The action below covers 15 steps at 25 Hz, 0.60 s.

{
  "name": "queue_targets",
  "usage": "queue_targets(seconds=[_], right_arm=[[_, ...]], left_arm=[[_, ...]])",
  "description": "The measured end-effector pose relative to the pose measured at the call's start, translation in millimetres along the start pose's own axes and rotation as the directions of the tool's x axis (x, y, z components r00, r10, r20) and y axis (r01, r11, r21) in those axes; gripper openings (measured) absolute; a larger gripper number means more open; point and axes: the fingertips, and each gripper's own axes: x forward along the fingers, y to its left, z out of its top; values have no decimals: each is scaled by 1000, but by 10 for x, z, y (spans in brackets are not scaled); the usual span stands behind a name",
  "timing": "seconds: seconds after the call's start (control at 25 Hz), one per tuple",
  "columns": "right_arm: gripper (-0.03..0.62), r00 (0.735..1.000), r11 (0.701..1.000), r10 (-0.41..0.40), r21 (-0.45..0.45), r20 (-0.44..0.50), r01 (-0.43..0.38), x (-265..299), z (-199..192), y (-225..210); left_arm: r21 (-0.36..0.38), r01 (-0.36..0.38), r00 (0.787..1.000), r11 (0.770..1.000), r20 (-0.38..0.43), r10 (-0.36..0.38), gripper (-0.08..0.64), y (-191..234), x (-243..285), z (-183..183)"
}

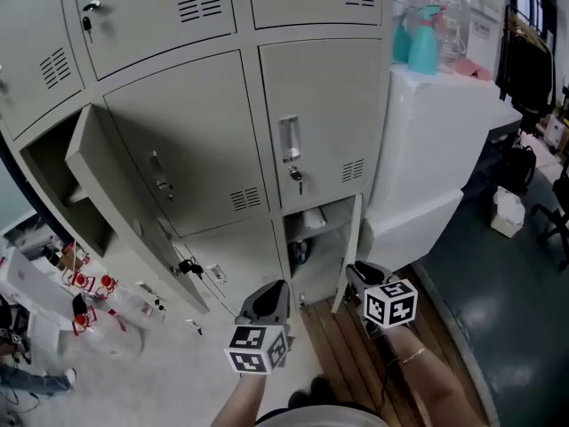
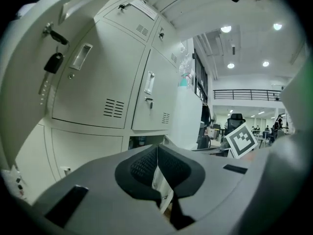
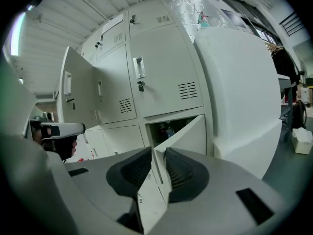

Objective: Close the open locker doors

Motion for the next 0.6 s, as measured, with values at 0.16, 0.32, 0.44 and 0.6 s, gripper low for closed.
queue_targets(seconds=[0.16,0.32,0.44,0.6], right_arm=[[97,999,999,33,-27,-14,-33,185,26,178],[97,998,998,56,-40,-24,-57,358,22,323],[97,997,996,77,-46,-31,-79,486,33,421],[87,993,991,113,-74,-44,-116,669,67,540]], left_arm=[[-7,-58,998,998,15,58,20,169,-167,21],[-9,-105,994,994,25,105,21,281,-301,36],[-16,-134,991,991,30,134,20,345,-372,60],[-20,-166,985,986,34,167,20,426,-422,75]])
